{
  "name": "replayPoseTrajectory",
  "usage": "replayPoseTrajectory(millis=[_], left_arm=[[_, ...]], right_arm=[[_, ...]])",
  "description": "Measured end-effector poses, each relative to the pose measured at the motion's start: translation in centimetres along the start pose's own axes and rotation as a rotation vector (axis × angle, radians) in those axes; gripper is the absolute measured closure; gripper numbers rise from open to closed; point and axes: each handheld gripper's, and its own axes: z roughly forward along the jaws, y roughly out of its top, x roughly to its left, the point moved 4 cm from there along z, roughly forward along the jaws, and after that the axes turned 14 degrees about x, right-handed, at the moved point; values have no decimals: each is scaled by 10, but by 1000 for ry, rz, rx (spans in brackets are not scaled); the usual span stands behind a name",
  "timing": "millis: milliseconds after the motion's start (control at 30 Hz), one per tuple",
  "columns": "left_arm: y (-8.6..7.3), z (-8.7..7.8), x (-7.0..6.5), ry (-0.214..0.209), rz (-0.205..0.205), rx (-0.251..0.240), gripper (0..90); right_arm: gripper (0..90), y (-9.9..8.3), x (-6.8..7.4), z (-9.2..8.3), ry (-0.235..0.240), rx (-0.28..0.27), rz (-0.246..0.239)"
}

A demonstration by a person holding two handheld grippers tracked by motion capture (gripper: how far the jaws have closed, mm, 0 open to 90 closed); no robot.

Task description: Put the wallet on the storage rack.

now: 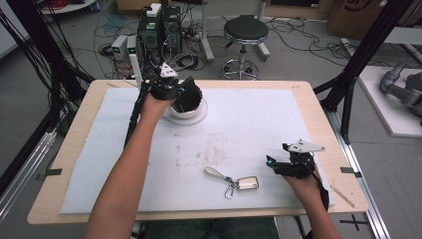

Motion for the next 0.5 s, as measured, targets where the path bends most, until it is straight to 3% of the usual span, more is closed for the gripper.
replayPoseTrajectory(millis=[67,200,500], left_arm=[[0,-2,0,-4,-13,2,506],[1,-10,-1,2,-18,-13,437],[-5,-37,-6,-23,-5,-35,371]], right_arm=[[211,1,0,1,3,1,1],[211,2,1,1,4,-4,-5],[211,12,9,5,22,-10,-29]])
